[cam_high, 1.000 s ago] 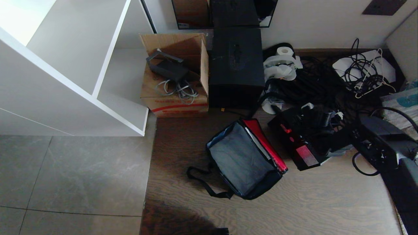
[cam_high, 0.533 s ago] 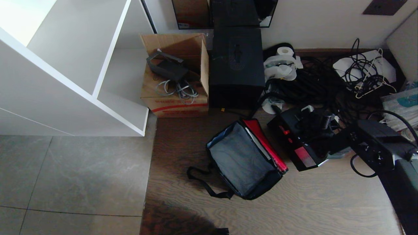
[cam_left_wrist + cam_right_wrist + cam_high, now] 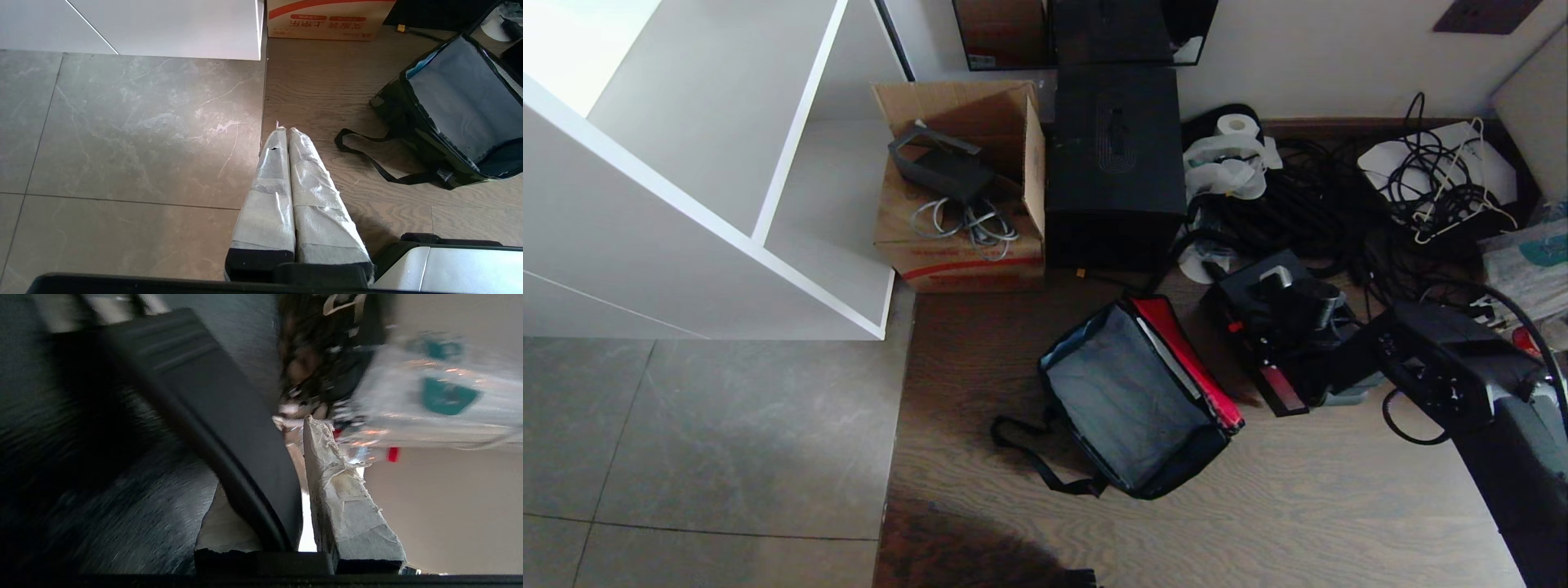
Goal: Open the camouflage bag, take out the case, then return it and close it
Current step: Grip the handle again, then place the black box back
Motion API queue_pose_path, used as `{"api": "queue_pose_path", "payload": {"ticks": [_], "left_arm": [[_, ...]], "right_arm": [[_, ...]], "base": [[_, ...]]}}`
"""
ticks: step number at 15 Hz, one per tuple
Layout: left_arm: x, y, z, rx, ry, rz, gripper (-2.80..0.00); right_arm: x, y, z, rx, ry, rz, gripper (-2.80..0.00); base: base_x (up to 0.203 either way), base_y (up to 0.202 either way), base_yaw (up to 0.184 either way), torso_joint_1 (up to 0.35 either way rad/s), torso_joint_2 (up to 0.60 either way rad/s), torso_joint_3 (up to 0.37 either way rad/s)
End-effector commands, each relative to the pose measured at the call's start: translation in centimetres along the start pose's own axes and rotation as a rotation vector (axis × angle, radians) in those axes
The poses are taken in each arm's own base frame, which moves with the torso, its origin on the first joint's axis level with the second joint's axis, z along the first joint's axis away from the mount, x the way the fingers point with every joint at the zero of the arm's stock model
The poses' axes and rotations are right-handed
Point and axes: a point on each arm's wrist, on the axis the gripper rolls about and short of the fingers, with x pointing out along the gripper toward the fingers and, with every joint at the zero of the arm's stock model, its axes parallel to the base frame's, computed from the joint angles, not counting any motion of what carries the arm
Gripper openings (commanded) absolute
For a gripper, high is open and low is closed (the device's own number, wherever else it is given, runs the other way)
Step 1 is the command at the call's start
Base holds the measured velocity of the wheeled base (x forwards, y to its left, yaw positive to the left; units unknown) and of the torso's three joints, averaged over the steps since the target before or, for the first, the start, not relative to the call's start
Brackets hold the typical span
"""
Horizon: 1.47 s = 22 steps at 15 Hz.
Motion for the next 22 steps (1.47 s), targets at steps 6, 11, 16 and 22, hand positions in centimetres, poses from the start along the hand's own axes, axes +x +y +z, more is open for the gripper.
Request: {"api": "queue_pose_path", "payload": {"ticks": [6, 11, 16, 22], "left_arm": [[0.0, 0.0, 0.0, 0.0, 0.0, 0.0, -2.8], [0.0, 0.0, 0.0, 0.0, 0.0, 0.0, -2.8], [0.0, 0.0, 0.0, 0.0, 0.0, 0.0, -2.8], [0.0, 0.0, 0.0, 0.0, -0.001, 0.0, -2.8]], "right_arm": [[-1.3, -6.2, 5.3, 0.069, -0.081, -0.064, -2.8], [-4.1, -13.4, 7.6, 0.023, -0.102, -0.018, -2.8], [-10.0, -16.2, 7.6, -0.022, -0.204, 0.152, -2.8], [-16.7, -16.1, 8.1, -0.002, -0.268, 0.437, -2.8]], "base": [[0.0, 0.0, 0.0, 0.0, 0.0, 0.0], [0.0, 0.0, 0.0, 0.0, 0.0, 0.0], [0.0, 0.0, 0.0, 0.0, 0.0, 0.0], [0.0, 0.0, 0.0, 0.0, 0.0, 0.0]]}}
